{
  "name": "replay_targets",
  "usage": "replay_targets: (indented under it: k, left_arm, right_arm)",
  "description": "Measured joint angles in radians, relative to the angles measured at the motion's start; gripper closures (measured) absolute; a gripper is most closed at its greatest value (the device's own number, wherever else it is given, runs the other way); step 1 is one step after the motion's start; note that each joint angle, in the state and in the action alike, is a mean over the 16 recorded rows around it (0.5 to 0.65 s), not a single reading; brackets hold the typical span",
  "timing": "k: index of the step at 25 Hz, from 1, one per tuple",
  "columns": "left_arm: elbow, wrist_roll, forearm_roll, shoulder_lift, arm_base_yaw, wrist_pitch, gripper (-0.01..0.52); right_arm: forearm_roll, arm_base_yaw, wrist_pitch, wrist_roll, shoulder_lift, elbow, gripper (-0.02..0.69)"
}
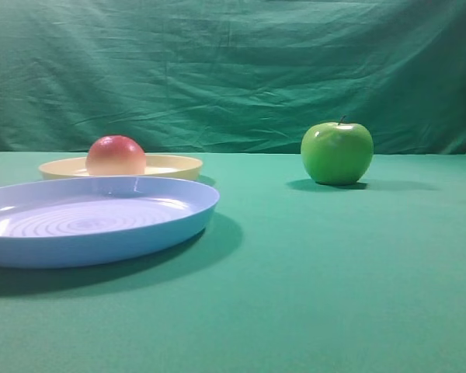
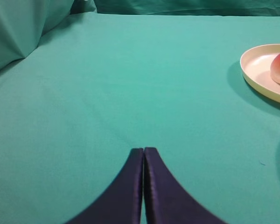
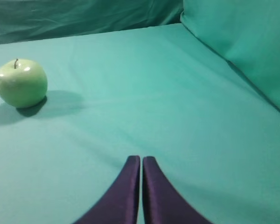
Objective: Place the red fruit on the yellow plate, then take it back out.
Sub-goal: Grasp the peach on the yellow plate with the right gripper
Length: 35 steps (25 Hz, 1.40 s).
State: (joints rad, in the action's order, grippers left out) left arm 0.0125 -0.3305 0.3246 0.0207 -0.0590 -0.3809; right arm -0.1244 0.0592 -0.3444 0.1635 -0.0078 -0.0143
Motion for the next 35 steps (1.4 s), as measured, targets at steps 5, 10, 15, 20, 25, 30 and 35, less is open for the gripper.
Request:
replay_targets:
  k: [5,10,15,20,25,30,35]
  left_arm:
    - [0.000,0.000,0.000,0.000,0.000,0.000,0.514]
    - [0.000,0.000,0.000,0.000,0.000,0.000,0.514]
    - [0.000,0.000,0.000,0.000,0.000,0.000,0.514]
    - [0.000,0.000,0.000,0.000,0.000,0.000,0.514]
    - [0.000,0.000,0.000,0.000,0.000,0.000,0.514]
    - [0.000,0.000,0.000,0.000,0.000,0.000,0.514]
    - [0.000,0.000,0.000,0.000,0.000,0.000,0.514]
  right_arm:
    - [0.016,0.010,0.018,0.000,0.043,0.065,0.665]
    - [0.023,0.050,-0.032,0.000,0.153,0.199,0.665]
    - [0.025,0.121,-0.137,-0.009,0.321,0.376,0.665]
    - [0.035,0.200,-0.241,-0.028,0.498,0.533,0.665]
    - [0.081,0.254,-0.293,-0.086,0.645,0.640,0.665]
    - [0.157,0.275,-0.281,-0.171,0.773,0.696,0.665]
    - [0.248,0.279,-0.251,-0.264,0.892,0.724,0.665]
